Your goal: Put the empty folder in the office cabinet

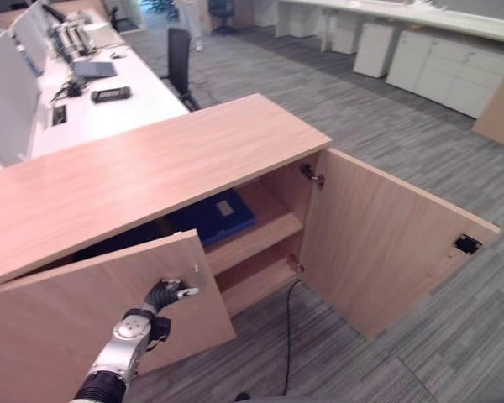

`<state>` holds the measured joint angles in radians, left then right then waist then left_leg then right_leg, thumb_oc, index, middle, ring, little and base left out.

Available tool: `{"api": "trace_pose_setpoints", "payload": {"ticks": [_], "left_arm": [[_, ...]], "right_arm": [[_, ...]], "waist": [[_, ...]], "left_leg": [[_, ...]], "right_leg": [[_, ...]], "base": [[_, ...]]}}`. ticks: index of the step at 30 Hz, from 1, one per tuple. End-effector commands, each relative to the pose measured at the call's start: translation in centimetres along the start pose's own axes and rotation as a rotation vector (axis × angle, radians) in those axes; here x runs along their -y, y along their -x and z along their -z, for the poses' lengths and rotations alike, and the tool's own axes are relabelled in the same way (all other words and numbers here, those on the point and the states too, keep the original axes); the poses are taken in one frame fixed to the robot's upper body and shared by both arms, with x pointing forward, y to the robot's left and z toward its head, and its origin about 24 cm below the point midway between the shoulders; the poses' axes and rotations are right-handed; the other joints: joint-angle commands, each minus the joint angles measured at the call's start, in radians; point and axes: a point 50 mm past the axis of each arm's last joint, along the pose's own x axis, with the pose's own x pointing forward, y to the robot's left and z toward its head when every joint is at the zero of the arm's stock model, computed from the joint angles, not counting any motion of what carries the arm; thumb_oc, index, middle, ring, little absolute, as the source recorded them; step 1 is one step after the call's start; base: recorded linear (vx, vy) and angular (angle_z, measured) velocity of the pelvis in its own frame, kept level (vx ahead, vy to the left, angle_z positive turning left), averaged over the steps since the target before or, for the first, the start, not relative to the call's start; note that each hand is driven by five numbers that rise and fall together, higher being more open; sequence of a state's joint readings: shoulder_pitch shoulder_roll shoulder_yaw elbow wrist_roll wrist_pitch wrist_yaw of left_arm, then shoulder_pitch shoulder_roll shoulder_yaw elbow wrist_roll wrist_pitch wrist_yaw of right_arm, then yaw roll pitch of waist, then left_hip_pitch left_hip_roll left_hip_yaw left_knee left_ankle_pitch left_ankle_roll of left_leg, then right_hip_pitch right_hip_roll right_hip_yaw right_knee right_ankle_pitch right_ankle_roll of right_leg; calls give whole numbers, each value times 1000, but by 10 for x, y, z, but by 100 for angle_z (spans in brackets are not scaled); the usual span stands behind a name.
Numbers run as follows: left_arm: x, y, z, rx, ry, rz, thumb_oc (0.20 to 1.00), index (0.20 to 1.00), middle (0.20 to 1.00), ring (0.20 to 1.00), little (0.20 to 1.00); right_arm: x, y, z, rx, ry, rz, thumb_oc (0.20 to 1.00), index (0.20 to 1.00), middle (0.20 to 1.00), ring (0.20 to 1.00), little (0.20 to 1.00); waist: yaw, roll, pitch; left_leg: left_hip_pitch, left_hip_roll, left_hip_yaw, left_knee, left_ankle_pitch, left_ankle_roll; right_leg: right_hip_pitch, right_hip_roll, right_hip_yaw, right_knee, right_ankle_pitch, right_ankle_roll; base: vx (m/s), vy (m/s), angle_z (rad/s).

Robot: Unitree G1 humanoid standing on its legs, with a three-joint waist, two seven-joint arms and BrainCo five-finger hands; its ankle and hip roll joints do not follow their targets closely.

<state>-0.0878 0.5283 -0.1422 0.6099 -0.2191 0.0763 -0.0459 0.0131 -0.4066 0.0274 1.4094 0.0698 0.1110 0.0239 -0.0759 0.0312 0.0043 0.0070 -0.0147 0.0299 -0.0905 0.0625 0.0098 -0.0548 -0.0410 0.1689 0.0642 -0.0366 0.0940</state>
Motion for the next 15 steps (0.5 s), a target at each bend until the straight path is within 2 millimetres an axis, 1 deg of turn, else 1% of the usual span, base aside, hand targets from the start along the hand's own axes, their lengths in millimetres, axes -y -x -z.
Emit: {"api": "trace_pose_setpoints", "payload": {"ticks": [1, 3, 5, 6, 7, 8, 9, 10, 11, 13, 14, 15], "left_arm": [[-46, -5, -57, 204, 12, -209, 1000, 1000, 1000, 1000, 1000], [-63, -5, -61, 197, 12, -271, 1000, 1000, 1000, 1000, 1000], [-77, -4, -56, 168, 28, -327, 1000, 1000, 1000, 1000, 1000], [-91, 3, -50, 161, 51, -376, 1000, 1000, 1000, 1000, 1000], [-107, 11, -37, 129, 84, -441, 1000, 1000, 1000, 1000, 1000], [-118, 17, -32, 109, 75, -474, 1000, 1000, 1000, 1000, 1000], [-126, 23, -27, 97, 74, -508, 1000, 1000, 1000, 1000, 1000], [-132, 27, -22, 79, 69, -542, 1000, 1000, 1000, 1000, 1000], [-132, 27, -21, 78, 67, -543, 1000, 1000, 1000, 1000, 1000], [-137, 30, -18, 71, 84, -577, 1000, 1000, 1000, 1000, 1000], [-137, 30, -18, 71, 84, -577, 1000, 1000, 1000, 1000, 1000], [-140, 31, -19, 75, 90, -602, 1000, 1000, 1000, 1000, 1000]], "right_arm": [[4, 0, 0, -5, -87, 9, 1000, 1000, 1000, 1000, 1000], [12, 1, -8, 11, -129, 29, 1000, 1000, 1000, 1000, 1000], [22, 2, -15, 25, -158, 56, 1000, 1000, 1000, 1000, 1000], [24, 2, -7, 28, -164, 48, 1000, 1000, 1000, 1000, 1000], [17, 1, 12, 17, -160, 44, 1000, 1000, 1000, 1000, 1000], [10, 1, 19, 20, -143, 25, 1000, 1000, 1000, 1000, 1000], [-1, 1, 21, 34, -122, 6, 1000, 1000, 1000, 1000, 1000], [-16, 2, 18, 75, -102, -22, 1000, 1000, 1000, 1000, 1000], [-17, 2, 19, 73, -101, -23, 1000, 1000, 1000, 1000, 1000], [-36, 4, 12, 125, -106, -62, 1000, 1000, 1000, 1000, 1000], [-37, 4, 12, 125, -106, -62, 1000, 1000, 1000, 1000, 1000], [-48, 6, 7, 155, -120, -93, 1000, 1000, 1000, 1000, 1000]], "waist": [[6, -42, -38], [2, -47, -33], [-1, -52, -27], [-11, -56, -22], [-27, -65, -11], [-32, -70, -8], [-35, -78, -8], [-37, -82, -5], [-36, -84, -6], [-38, -91, -5], [-38, -91, -6], [-43, -93, -5]], "left_leg": [[-30, -5, 9, 38, -87, -14], [-34, -12, 24, 46, -95, -6], [-36, -17, 39, 51, -101, 0], [-39, -15, 55, 56, -102, 1], [-43, -15, 79, 63, -105, 4], [-44, -17, 91, 67, -108, 7], [-44, -18, 103, 70, -112, 10], [-44, -20, 113, 73, -117, 13], [-44, -20, 114, 74, -117, 13], [-42, -23, 120, 76, -123, 18], [-42, -23, 120, 76, -123, 18], [-39, -25, 126, 75, -126, 19]], "right_leg": [[-20, -1, 10, -91, 93, 62], [-38, -7, 26, -89, 105, 73], [-54, -10, 39, -91, 114, 84], [-65, -9, 51, -88, 118, 89], [-81, -8, 71, -87, 125, 100], [-89, -9, 80, -84, 129, 104], [-94, -9, 87, -84, 133, 108], [-100, -12, 87, -85, 138, 112], [-100, -12, 88, -85, 138, 112], [-104, -14, 88, -85, 143, 114], [-104, -14, 88, -85, 143, 114], [-108, -14, 88, -87, 148, 118]], "base": [[-41, 71, -37], [-54, 81, -26], [-74, 91, -22], [-112, 98, -38], [-112, 91, -32], [-95, 84, -72], [-52, 63, -67], [-32, 45, -60], [-22, 39, -12], [-10, 25, -7], [-11, 30, -16], [-14, 32, -18]]}}
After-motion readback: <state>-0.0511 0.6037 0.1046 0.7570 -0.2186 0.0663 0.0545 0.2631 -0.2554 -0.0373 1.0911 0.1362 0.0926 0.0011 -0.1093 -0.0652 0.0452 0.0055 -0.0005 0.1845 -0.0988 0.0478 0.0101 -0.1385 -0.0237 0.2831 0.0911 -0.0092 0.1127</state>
